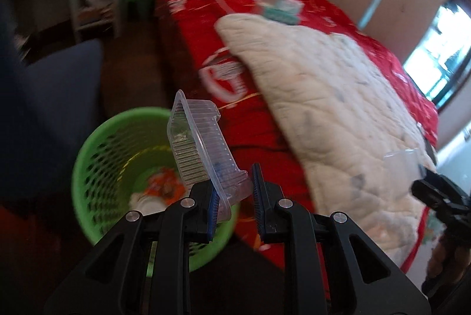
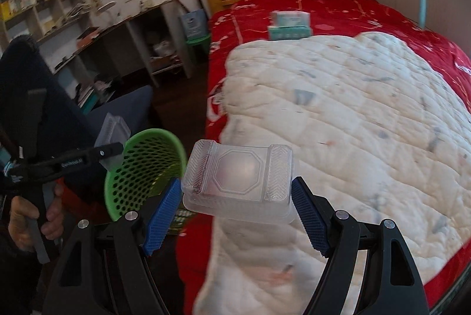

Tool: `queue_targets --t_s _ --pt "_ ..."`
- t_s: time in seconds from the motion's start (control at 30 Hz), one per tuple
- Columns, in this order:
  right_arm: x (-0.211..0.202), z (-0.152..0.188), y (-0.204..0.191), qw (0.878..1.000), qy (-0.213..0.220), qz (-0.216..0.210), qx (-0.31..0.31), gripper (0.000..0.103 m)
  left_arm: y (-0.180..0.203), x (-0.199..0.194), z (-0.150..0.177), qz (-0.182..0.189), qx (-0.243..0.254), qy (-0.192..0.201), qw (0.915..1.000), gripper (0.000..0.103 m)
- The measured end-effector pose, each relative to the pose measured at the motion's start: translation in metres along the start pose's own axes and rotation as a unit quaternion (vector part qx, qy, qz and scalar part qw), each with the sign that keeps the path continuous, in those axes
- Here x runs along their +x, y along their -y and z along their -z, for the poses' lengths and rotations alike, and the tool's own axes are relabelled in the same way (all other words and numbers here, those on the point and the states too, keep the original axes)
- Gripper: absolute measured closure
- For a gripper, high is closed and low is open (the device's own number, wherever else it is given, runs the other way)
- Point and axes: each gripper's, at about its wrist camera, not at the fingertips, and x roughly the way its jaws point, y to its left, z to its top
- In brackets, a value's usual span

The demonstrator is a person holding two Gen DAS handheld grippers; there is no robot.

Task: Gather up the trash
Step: 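Carry both clear plastic items to the wastebasket and open the left then right gripper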

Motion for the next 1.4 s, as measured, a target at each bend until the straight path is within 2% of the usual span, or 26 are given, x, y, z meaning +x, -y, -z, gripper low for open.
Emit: queue_targets --t_s 0.23,0.27,0.37,0.5,0.7,0.8,0.97,1.17,1.4 --pt "0.021 -0.01 -0.03 0.999 -0.015 -0.023 -0.02 0.029 -0.053 0.006 0.009 -0.02 -0.043 -0.015 0.9988 0.082" --pt "0.023 -0.011 -0.033 0.999 -0.015 -0.025 -0.022 0.029 -0.059 0.008 0.009 -0.013 -0.05 -0.017 0.9985 0.08" --pt "0.031 -0.014 -0.044 0.999 -0.02 -0.033 -0.028 0.029 -0.072 0.013 0.013 -0.015 -0.066 -0.026 0.9974 0.057" --pt "0.039 -0.016 -0.057 0.998 -0.026 -0.044 -0.034 0.029 -0.085 0.013 0.018 -0.023 -0.084 -0.027 0.9958 0.044" --pt "0.052 -0.02 -0.08 0.996 -0.038 -0.062 -0.047 0.029 -0.1 0.003 0.028 -0.029 -0.107 -0.023 0.9935 0.039" --pt "0.063 -0.021 -0.094 0.995 -0.047 -0.072 -0.058 0.029 -0.106 -0.005 0.031 -0.049 -0.115 -0.016 0.9921 0.033" --pt "0.083 -0.02 -0.119 0.991 -0.062 -0.087 -0.075 0.029 -0.117 -0.026 0.033 -0.068 -0.127 0.003 0.9896 0.031" --pt "0.105 -0.019 -0.143 0.988 -0.077 -0.111 -0.072 0.028 -0.127 -0.049 0.033 -0.091 -0.137 0.027 0.986 0.024" --pt "0.12 -0.012 -0.149 0.987 -0.079 -0.135 -0.043 0.024 -0.124 -0.058 0.032 -0.097 -0.133 0.037 0.9856 0.022"
